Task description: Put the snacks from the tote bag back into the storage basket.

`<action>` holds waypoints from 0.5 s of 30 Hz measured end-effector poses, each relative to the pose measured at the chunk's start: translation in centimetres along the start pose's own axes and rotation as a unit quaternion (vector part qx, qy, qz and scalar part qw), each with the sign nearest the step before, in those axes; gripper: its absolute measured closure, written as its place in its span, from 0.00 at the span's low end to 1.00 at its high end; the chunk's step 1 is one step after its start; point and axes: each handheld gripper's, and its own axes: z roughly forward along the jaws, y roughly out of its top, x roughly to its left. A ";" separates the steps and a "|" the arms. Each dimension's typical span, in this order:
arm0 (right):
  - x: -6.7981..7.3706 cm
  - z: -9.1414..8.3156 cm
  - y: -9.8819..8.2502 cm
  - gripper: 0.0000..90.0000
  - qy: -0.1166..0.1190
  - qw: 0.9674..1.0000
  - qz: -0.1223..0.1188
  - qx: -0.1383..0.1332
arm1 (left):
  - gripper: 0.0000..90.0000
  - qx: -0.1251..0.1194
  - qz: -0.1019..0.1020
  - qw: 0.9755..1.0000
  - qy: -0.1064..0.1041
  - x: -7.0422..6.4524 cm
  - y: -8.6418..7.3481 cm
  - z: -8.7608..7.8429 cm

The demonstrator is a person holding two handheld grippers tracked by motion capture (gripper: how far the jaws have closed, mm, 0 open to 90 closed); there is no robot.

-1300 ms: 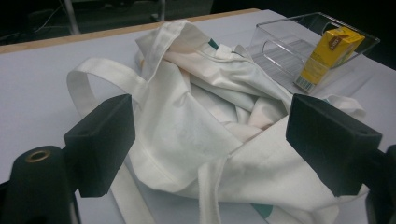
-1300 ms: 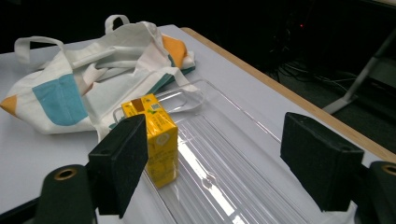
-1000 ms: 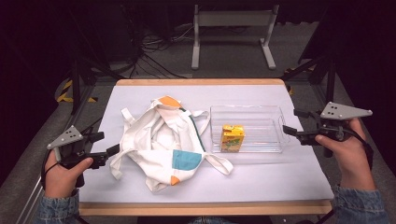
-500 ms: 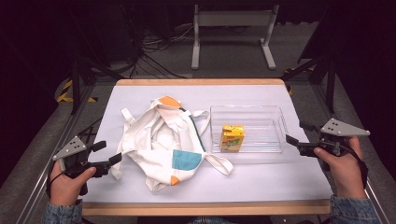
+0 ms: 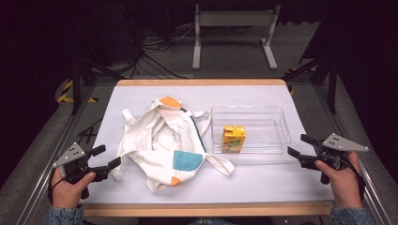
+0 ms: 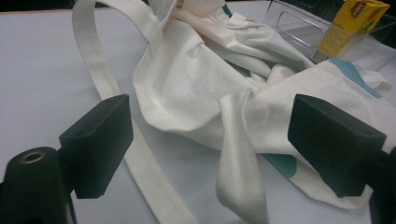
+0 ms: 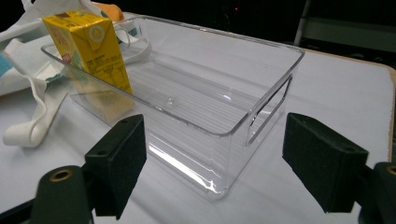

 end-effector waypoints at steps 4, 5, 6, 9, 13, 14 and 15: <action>-0.1 0.6 -0.9 0.23 0.007 1.000 0.002 0.008 | 0.16 -0.002 -0.005 1.000 -0.002 0.4 -0.5 0.1; -0.1 0.9 -1.2 0.23 0.007 1.000 0.000 0.010 | 0.16 -0.002 -0.005 1.000 -0.002 0.4 -0.6 0.2; -0.1 0.9 -1.3 0.23 0.007 1.000 0.002 0.013 | 0.16 -0.003 -0.006 1.000 -0.003 0.5 -0.7 0.2; -0.2 1.4 -1.7 0.20 0.005 1.000 0.003 0.020 | 0.16 -0.001 -0.005 1.000 -0.001 0.7 -1.0 0.4; -0.1 2.2 -2.4 0.16 0.002 0.999 0.001 0.037 | 0.16 0.002 -0.007 1.000 0.003 0.9 -1.2 0.6; 0.0 2.4 -2.5 0.14 0.005 0.999 0.002 0.040 | 0.15 0.005 -0.005 1.000 0.003 0.9 -1.3 0.7; 0.0 2.6 -2.6 0.13 0.009 0.999 0.003 0.044 | 0.15 0.006 -0.006 1.000 0.004 0.9 -1.3 0.7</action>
